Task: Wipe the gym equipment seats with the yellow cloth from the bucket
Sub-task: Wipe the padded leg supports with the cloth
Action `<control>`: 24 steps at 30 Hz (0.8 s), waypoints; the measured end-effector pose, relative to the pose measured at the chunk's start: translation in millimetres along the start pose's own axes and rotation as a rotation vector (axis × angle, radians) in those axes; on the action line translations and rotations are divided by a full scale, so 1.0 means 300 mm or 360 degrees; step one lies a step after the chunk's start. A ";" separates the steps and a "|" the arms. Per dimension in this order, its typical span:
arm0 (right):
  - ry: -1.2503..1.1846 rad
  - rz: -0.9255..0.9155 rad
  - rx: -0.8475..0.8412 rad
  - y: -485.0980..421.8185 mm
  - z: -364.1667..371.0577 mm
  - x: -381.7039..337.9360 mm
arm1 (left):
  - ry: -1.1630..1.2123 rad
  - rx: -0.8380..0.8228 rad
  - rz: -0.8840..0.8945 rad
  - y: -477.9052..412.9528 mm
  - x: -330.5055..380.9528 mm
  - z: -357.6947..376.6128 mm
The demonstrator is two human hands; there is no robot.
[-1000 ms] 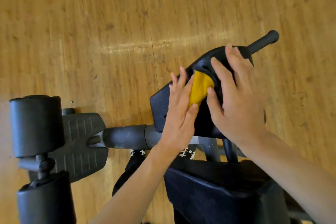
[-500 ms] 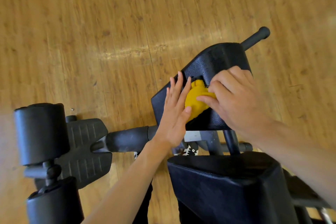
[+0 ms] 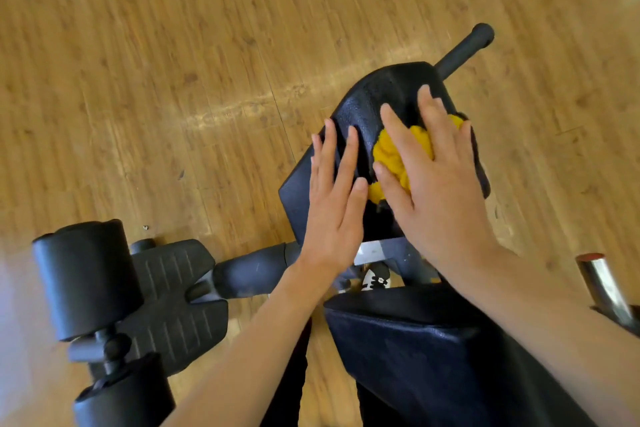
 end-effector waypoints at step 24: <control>-0.0933 0.0233 0.0068 -0.254 -0.027 0.246 | 0.0041 0.0023 -0.0281 0.008 -0.007 0.024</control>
Point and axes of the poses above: each hand's wrist, its own y-axis away from the middle knuckle, its own z-axis out of the palm, x = y × z, the point moved 8 cm from there along -y, towards the middle knuckle, and after that the axes turned 14 degrees about -x, right-handed, at the moved point
